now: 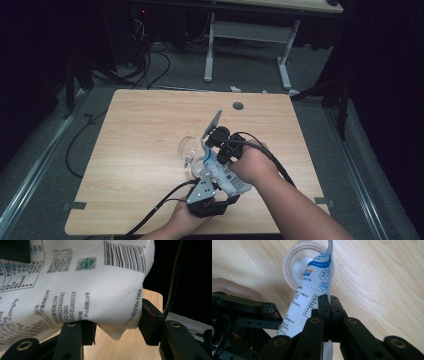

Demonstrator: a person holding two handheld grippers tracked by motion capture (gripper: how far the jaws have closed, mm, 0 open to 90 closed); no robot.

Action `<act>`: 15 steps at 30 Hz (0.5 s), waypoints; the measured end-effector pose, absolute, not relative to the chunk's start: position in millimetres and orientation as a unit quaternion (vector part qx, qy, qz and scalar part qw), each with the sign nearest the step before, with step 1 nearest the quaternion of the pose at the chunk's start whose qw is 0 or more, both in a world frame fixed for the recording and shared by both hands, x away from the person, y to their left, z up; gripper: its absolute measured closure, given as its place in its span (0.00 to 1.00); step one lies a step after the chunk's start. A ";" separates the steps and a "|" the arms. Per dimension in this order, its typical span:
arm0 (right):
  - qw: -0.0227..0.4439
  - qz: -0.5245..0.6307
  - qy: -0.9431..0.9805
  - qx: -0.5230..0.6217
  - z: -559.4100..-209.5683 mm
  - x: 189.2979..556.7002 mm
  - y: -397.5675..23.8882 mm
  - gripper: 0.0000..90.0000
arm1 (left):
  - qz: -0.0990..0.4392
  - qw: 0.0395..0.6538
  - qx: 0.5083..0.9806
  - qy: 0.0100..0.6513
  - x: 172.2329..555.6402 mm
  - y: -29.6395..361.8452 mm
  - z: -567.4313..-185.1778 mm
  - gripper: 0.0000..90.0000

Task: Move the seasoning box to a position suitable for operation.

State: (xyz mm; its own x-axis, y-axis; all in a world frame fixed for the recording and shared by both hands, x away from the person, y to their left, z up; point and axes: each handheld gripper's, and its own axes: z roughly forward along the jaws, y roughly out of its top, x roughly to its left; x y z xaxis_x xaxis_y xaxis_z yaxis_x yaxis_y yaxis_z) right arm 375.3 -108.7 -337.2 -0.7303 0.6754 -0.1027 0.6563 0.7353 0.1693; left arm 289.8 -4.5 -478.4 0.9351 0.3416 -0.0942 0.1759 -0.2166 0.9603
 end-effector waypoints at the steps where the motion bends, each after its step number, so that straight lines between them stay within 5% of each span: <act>1: 0.078 0.062 0.928 0.358 -337.1 375.5 -108.8 1.00 | 0.069 0.603 0.777 0.167 289.8 -4.4 -478.3 0.60; 15: 0.065 0.064 0.929 0.359 -336.3 375.8 -111.3 1.00 | 0.072 0.603 0.777 0.167 286.7 -4.9 -477.7 0.60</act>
State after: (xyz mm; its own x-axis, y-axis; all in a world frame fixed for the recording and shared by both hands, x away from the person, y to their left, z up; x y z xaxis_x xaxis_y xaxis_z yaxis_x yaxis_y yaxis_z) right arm 375.8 -111.3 -336.3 -0.7331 0.6759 -0.0753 0.6592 0.7335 0.1659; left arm 286.7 -4.9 -477.7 0.9343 0.3450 -0.0895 0.1724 -0.2177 0.9607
